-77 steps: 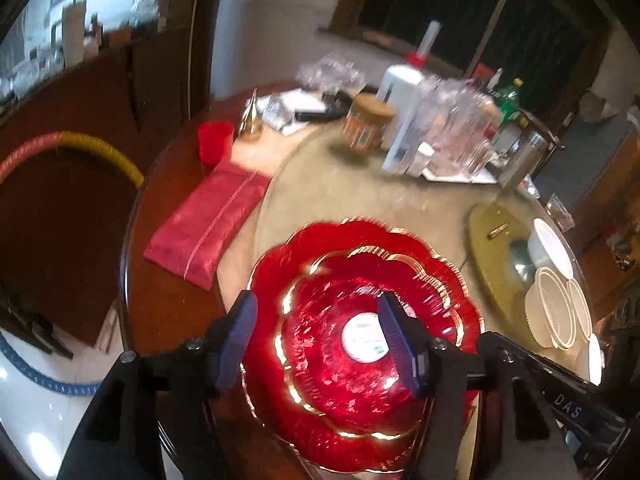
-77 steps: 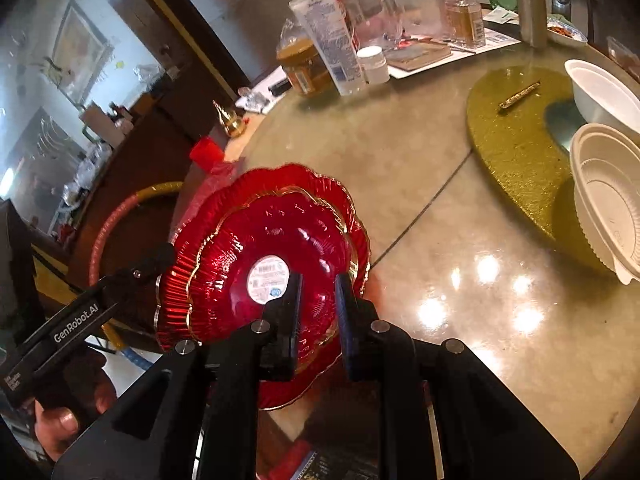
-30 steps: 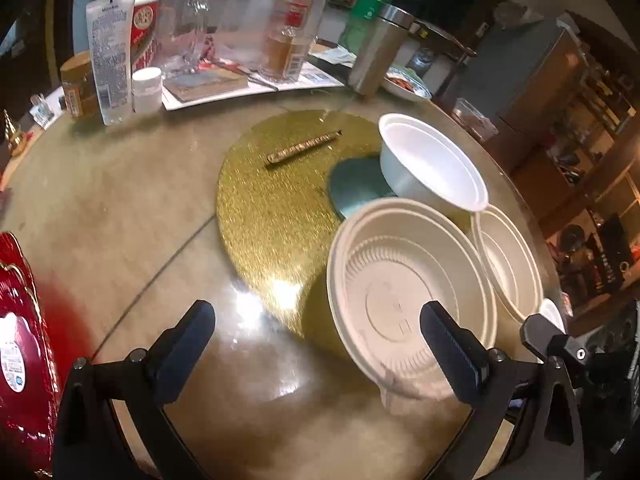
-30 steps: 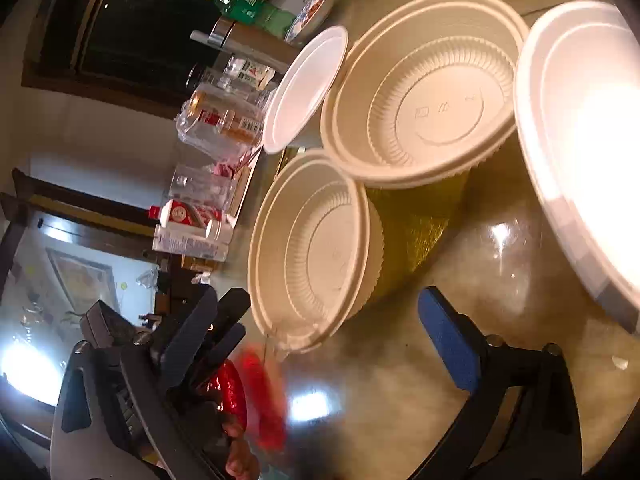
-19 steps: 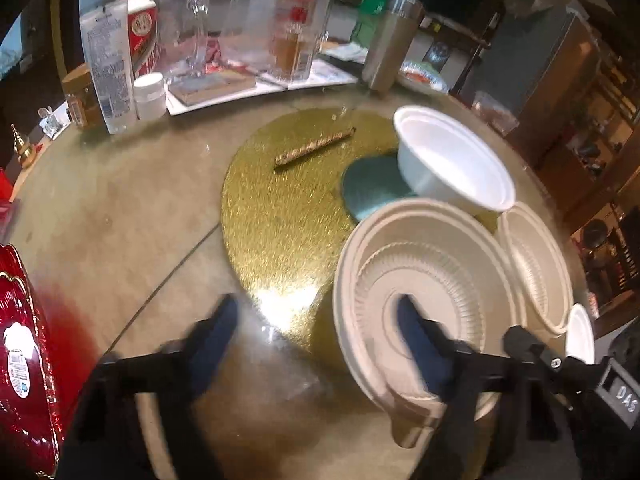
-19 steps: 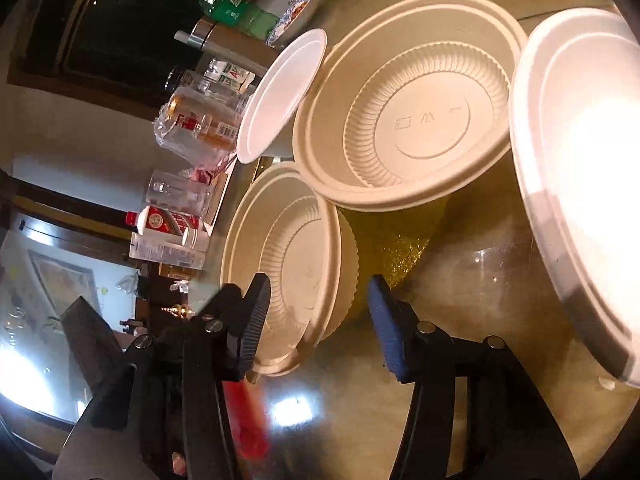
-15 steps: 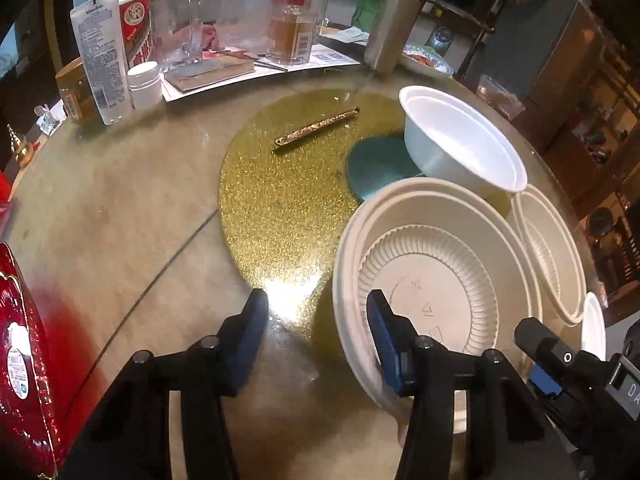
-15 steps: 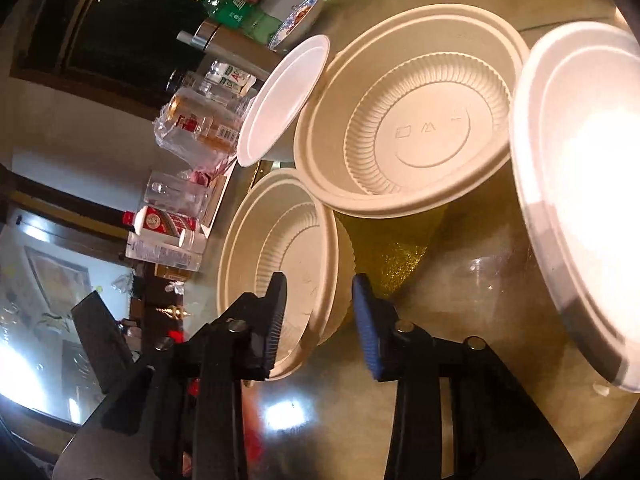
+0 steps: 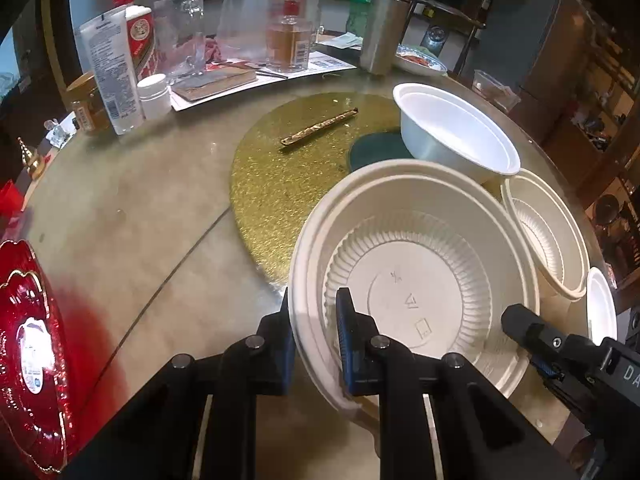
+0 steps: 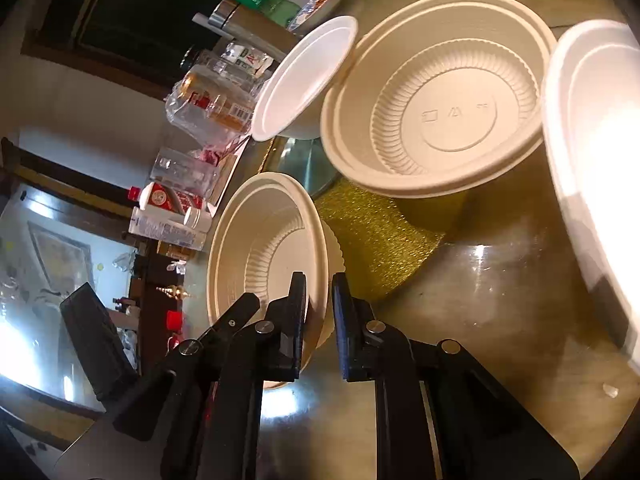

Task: Organize plates and bowls

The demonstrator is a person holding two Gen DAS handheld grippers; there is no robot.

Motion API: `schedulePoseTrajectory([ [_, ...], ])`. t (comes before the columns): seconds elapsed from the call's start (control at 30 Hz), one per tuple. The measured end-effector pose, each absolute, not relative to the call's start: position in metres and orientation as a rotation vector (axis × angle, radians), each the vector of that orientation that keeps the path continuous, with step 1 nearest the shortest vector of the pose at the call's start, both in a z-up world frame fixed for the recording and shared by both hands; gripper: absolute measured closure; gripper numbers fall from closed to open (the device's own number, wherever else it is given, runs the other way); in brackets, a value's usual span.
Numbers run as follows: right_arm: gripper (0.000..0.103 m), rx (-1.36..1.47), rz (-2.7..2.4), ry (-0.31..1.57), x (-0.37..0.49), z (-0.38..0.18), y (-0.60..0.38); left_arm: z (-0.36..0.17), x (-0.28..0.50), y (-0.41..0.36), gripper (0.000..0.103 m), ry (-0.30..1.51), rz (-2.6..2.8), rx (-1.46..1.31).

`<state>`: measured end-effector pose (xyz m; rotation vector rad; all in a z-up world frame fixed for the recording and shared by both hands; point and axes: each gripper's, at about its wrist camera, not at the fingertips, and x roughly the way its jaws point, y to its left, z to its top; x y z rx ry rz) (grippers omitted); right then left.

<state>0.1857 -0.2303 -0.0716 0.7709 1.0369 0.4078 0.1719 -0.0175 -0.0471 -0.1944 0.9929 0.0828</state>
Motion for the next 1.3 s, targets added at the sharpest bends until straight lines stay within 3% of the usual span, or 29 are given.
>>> schedulePoseTrajectory([
  [1.3,0.090,0.610,0.437,0.989,0.124,-0.031,-0.197,-0.015,0.091,0.009,0.086,0.882,0.037,-0.212],
])
